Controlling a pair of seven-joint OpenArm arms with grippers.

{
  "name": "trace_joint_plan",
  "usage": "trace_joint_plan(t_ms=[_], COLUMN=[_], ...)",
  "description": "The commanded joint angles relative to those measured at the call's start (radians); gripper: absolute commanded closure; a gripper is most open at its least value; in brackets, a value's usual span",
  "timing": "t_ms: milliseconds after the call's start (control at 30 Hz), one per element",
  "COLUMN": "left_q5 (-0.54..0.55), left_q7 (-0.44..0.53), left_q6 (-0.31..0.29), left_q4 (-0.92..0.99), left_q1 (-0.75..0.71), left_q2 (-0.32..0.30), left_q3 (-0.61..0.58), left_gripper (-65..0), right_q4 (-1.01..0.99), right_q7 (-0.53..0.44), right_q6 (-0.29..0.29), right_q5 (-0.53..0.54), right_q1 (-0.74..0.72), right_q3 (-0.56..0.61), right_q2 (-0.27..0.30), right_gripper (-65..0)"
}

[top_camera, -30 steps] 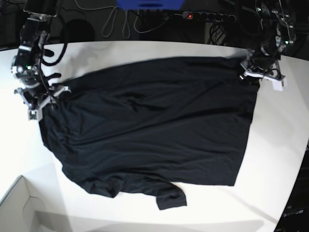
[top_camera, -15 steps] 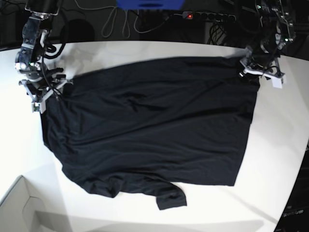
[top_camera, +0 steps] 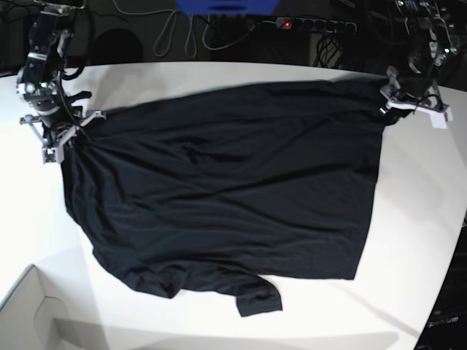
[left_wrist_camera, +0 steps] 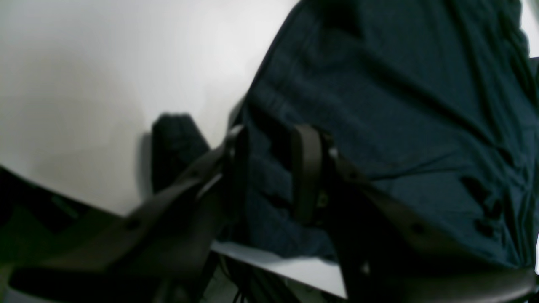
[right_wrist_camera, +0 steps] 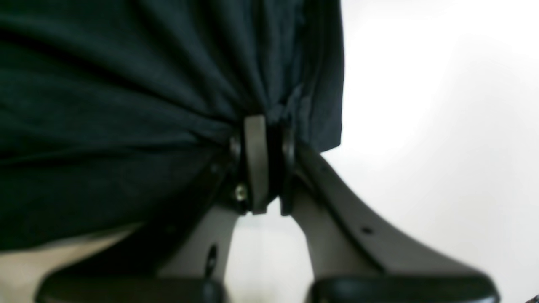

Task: Layout the t-shirt on the table in an organized manner, then fold the t-shirt properly
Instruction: 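Pull the shirt's shoulder corners with both grippers toward the robot, then regrasp the shirt's shoulder with the right gripper and drag it inward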

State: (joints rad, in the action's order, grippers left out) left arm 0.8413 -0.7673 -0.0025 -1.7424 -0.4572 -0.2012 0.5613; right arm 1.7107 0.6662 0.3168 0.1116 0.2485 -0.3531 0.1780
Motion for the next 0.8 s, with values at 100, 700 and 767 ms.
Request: trace_joint_plan(t_ms=[100,700,767], left_q5=[0.011,0.002,0.009], left_q7=[0.013,0.013,0.018], left_q6=[-0.003,-0.004,-0.004], left_q4=[-0.018,0.011,0.006], left_q1=[-0.015,-0.039,-0.039], left_q2=[0.012,0.004,0.001], left_q3=[0.004,-0.024,-0.022], left_gripper=[-17.7,-17.7,-17.7], right_q4=[0.053,0.053,0.053], right_q7=[-0.021,-0.021,-0.021], right_q6=[0.003,0.138,0.140], right_q5=[0.013,0.012,0.013], right_q1=[0.039,0.056,0.053], right_q3=[-0.002,-0.197,-0.218], right_q2=[0.013,0.007,0.005], right_gripper=[-0.1,-15.0,-15.2])
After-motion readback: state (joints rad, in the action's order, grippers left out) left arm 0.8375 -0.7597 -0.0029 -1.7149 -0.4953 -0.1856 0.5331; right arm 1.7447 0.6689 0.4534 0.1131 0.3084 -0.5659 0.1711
